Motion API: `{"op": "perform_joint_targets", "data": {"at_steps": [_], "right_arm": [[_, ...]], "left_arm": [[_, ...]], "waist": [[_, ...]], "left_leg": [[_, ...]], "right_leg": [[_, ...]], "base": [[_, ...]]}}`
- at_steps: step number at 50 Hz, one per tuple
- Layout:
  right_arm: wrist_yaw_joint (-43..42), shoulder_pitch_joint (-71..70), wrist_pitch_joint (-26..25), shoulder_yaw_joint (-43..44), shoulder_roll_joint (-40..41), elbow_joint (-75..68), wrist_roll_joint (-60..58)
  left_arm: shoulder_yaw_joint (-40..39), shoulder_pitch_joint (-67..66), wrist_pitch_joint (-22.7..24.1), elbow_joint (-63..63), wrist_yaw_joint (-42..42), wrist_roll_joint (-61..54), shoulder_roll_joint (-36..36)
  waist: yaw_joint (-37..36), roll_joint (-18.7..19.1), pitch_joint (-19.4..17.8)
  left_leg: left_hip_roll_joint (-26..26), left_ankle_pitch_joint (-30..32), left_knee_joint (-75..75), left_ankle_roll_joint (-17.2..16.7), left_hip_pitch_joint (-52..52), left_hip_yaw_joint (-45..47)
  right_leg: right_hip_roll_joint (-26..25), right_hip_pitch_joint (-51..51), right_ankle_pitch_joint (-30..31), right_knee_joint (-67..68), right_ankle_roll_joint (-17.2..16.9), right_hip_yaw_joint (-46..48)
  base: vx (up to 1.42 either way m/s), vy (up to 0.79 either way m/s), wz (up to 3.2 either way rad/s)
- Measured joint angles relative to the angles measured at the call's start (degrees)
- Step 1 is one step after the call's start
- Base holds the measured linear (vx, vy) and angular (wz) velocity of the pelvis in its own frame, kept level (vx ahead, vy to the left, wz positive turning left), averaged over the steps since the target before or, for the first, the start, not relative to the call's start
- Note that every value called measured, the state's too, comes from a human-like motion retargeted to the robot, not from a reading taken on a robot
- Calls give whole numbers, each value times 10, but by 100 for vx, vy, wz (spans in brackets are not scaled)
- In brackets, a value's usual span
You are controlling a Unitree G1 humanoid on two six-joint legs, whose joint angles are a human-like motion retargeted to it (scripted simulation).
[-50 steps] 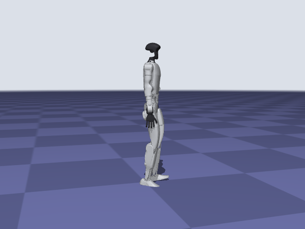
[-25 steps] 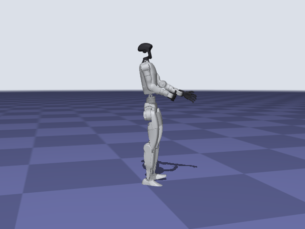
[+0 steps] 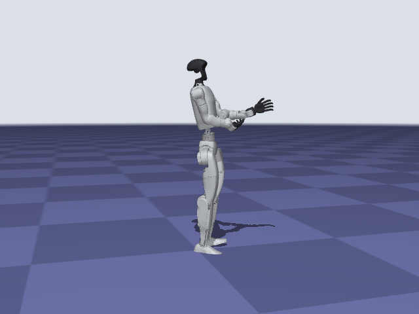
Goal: In place motions
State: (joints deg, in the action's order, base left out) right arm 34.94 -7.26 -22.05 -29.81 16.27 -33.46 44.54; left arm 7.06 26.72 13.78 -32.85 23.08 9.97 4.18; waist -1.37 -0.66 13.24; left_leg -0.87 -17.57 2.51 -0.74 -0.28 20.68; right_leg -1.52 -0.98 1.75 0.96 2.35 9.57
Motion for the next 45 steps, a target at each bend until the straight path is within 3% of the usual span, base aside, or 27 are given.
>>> {"op": "perform_joint_targets", "data": {"at_steps": [9, 13, 22, 32, 45], "right_arm": [[-23, -4, -25, -52, 15, 8, 59], [-55, -5, -5, -64, 19, 1, 89], [-38, -3, 18, -74, 12, 1, 72], [-33, -5, 15, -76, 13, -20, 68], [-65, -3, 37, -70, 15, -41, 71]], "left_arm": [[37, -4, 62, 109, 21, 6, 10], [48, -12, 85, 140, 13, 9, 13], [56, -30, 125, 169, -3, -11, 29], [78, -43, 162, 186, -100, -11, 63], [109, -64, 162, 172, -233, -12, 80]], "waist": [[-4, -3, 4], [-7, -4, 4], [-15, -8, 7], [-20, -11, 11], [-26, -16, 13]], "left_leg": [[0, 0, -2, -2, -2, -8], [-1, 0, -2, -2, -2, -10], [-2, -2, -2, -1, -3, -15], [-1, -5, -4, -1, -2, -14], [0, -10, -5, -2, 2, -7]], "right_leg": [[1, 2, -4, -2, 2, 7], [1, 3, -6, -2, 2, 10], [2, 5, -11, -3, 4, 15], [1, 5, -15, -4, 4, 17], [1, 6, -17, -4, 5, 15]], "base": [[0, 0, 0], [0, 0, 0], [0, 0, 0], [0, 0, 0], [0, 0, 0]]}}
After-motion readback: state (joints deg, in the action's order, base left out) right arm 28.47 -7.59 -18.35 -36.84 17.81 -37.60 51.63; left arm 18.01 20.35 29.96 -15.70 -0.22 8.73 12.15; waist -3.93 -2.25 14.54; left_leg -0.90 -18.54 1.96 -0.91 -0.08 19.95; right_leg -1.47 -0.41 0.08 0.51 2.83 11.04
